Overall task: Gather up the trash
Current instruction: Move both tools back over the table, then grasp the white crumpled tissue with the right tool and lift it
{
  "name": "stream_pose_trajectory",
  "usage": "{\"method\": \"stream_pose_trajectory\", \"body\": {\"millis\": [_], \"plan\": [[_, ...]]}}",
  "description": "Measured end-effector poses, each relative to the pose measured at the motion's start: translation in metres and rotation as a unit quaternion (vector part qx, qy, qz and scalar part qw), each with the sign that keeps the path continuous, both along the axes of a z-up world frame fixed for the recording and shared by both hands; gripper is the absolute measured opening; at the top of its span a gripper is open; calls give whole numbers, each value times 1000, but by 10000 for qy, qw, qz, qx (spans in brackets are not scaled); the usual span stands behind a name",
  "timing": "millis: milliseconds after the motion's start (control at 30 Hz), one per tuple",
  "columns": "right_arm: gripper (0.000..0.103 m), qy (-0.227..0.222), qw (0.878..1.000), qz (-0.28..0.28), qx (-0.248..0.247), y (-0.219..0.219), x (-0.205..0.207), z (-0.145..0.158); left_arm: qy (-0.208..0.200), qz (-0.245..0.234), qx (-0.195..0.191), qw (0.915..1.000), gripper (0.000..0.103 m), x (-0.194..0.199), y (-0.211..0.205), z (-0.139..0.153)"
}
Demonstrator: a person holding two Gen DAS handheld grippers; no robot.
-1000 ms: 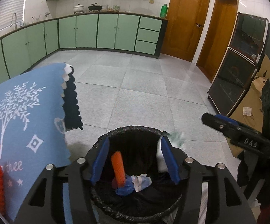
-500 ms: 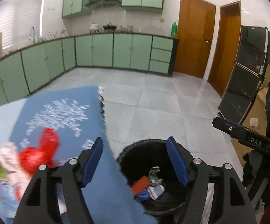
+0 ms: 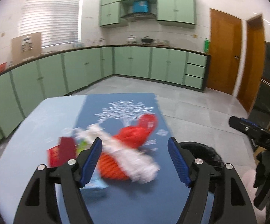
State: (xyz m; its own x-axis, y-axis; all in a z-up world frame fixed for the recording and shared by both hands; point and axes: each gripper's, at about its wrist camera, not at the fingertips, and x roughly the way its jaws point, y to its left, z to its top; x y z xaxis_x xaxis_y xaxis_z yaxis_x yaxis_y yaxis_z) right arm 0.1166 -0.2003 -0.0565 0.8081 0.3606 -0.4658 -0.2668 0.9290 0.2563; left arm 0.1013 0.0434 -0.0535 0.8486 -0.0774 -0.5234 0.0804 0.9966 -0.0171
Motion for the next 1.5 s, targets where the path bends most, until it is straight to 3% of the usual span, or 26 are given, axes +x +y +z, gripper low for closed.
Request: {"method": "stream_pose_trajectory", "body": {"millis": [200, 333, 667, 1033, 1100, 1333, 1500], "plan": [[93, -42, 9982, 589, -104, 57, 3, -2, 84, 521, 22, 9986, 71, -8, 45, -9], [81, -6, 9952, 951, -244, 93, 8, -9, 113, 743, 26, 9972, 71, -13, 63, -15], [67, 346, 9898, 1326, -388, 150, 20, -34, 300, 969, 90, 9948, 71, -12, 90, -34], [53, 697, 9844, 1506, -584, 169, 37, -52, 476, 1095, -15, 9928, 71, -8, 109, -49], [48, 772, 9827, 1571, -599, 171, 39, -55, 490, 1090, -44, 9928, 71, -7, 110, -50], [16, 809, 9786, 1816, -526, 173, 40, -56, 503, 1024, -66, 9934, 71, -5, 105, -49], [12, 715, 9786, 1877, -438, 168, 38, -49, 497, 1013, -72, 9936, 71, -4, 102, -47]]}}
